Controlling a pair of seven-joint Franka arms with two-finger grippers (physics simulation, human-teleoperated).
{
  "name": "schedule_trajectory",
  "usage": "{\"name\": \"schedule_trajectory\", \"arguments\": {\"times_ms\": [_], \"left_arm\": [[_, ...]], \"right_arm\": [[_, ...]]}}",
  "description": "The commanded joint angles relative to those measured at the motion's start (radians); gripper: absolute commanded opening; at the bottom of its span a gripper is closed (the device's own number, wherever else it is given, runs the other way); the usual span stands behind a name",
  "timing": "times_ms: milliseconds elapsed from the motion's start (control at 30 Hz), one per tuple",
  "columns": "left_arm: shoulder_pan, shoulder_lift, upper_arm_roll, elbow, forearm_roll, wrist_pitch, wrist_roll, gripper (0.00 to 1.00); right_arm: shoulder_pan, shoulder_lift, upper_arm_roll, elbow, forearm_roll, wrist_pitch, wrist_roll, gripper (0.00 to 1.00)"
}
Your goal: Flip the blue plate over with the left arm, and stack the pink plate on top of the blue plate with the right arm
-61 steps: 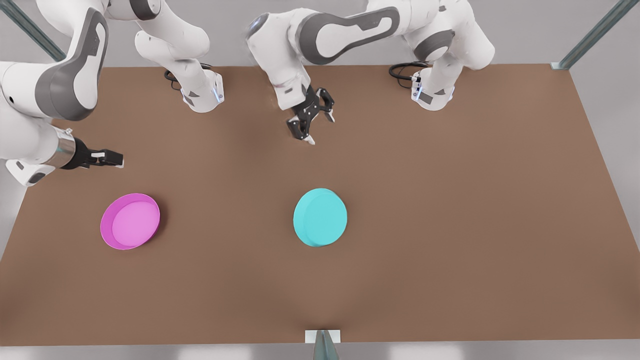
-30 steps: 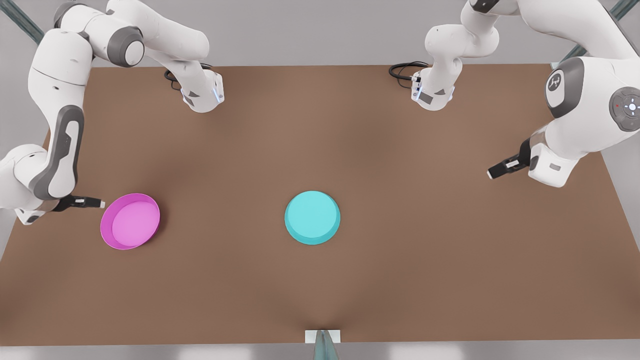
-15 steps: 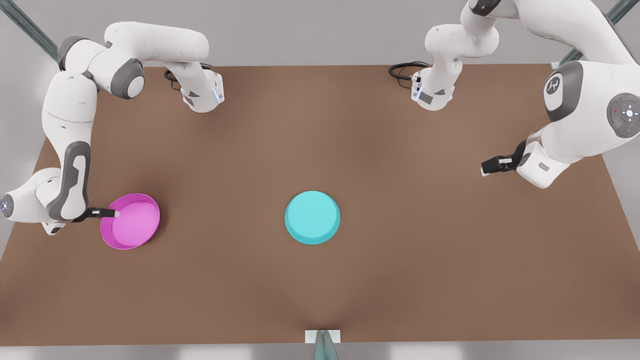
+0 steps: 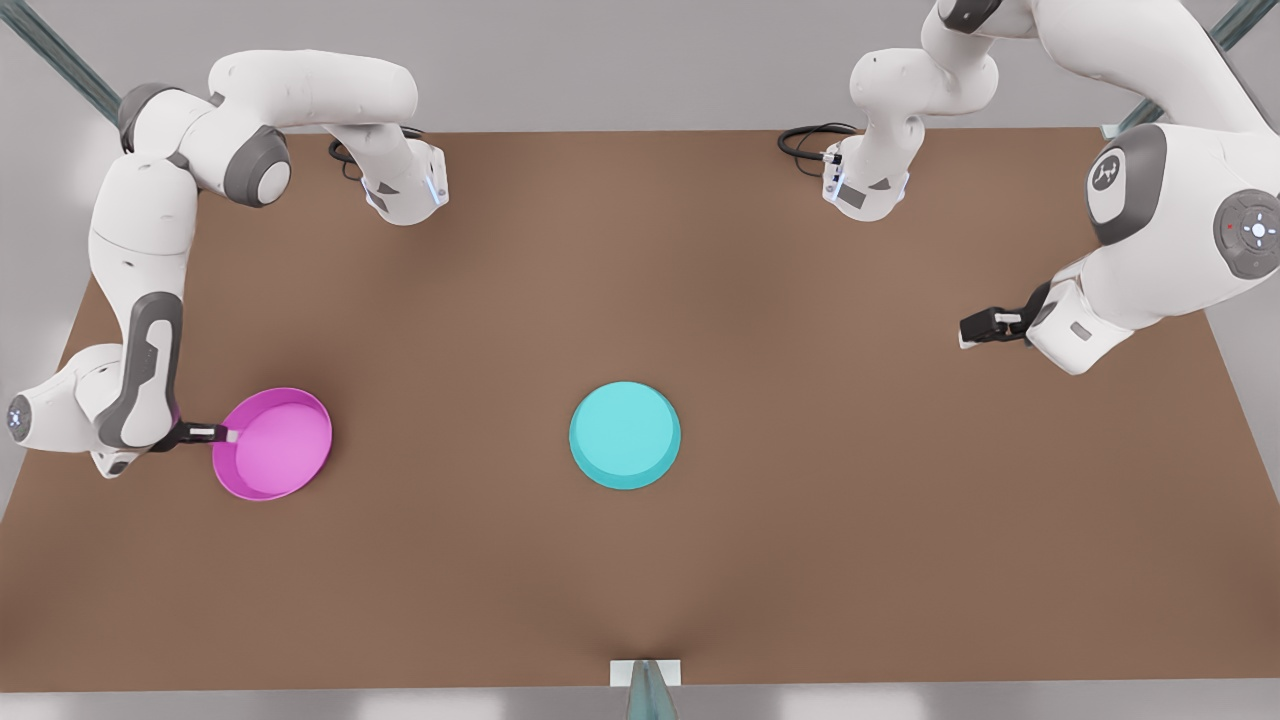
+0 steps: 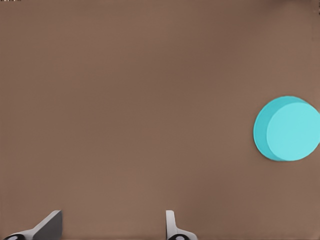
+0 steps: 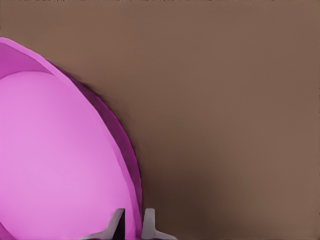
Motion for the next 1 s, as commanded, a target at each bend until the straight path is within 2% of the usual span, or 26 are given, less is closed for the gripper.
{"name": "schedule_trajectory", "arguments": {"times_ms": [0, 33, 200, 333, 467, 800, 967], "left_arm": [[0.000, -0.001, 0.000, 0.001, 0.000, -0.001, 0.076, 1.00], [0.000, -0.001, 0.000, 0.000, 0.000, -0.001, 0.076, 1.00], [0.000, 0.000, 0.000, 0.000, 0.000, -0.001, 0.076, 1.00], [0.000, 0.000, 0.000, 0.000, -0.006, -0.001, 0.074, 1.00], [0.000, 0.000, 0.000, 0.001, -0.006, -0.001, 0.073, 1.00], [0.000, 0.003, 0.001, 0.000, -0.003, -0.012, 0.068, 1.00], [0.000, 0.003, 0.001, 0.000, -0.004, -0.019, 0.067, 1.00]], "right_arm": [[-0.001, -0.001, -0.001, 0.004, -0.003, -0.019, -0.057, 0.24], [-0.001, -0.001, -0.001, 0.004, -0.003, -0.019, -0.060, 0.21], [0.019, -0.017, 0.004, 0.056, 0.002, -0.119, -0.050, 0.21], [0.021, -0.050, 0.105, 0.081, 0.023, -0.205, -0.035, 0.21], [0.053, -0.069, 0.266, 0.079, 0.058, -0.208, 0.092, 0.21], [0.444, -0.092, 0.268, 0.119, 0.319, -0.190, 0.497, 0.21], [0.581, -0.052, 0.268, 0.162, 0.370, -0.042, 0.663, 0.21]]}}
